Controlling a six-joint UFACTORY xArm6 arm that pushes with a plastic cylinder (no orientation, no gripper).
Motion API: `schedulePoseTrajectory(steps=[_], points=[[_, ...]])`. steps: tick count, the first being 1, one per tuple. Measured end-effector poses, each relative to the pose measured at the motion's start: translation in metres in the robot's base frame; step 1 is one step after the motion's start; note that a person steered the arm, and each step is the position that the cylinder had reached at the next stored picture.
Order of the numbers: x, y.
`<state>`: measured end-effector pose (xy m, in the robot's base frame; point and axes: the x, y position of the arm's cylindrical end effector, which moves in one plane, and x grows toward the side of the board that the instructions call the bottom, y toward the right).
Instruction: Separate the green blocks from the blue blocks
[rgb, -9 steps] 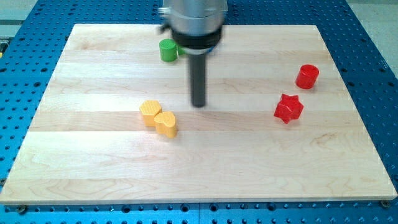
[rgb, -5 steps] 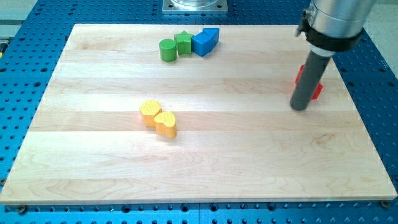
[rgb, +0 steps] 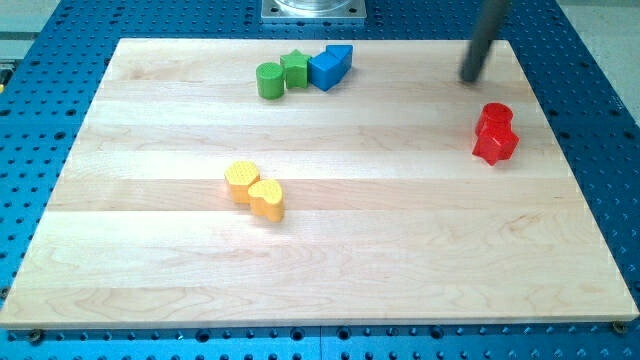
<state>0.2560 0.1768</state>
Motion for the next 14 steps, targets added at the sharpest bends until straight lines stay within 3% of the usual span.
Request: schedulePoseTrajectory(steps=[1,2,3,4,5,6,7,9,10,11,13,14], points=[[-0.027,-0.104],[-0.013,-0.165],[0.0,-0.169],[-0.045,-0.166],[-0.059,-0.234],[-0.03,-0.217],[-0.046,-0.201],[0.073,-0.196],[0.073,-0.229],[0.111,-0.246],[0.103,-0.319],[0.062,-0.263]])
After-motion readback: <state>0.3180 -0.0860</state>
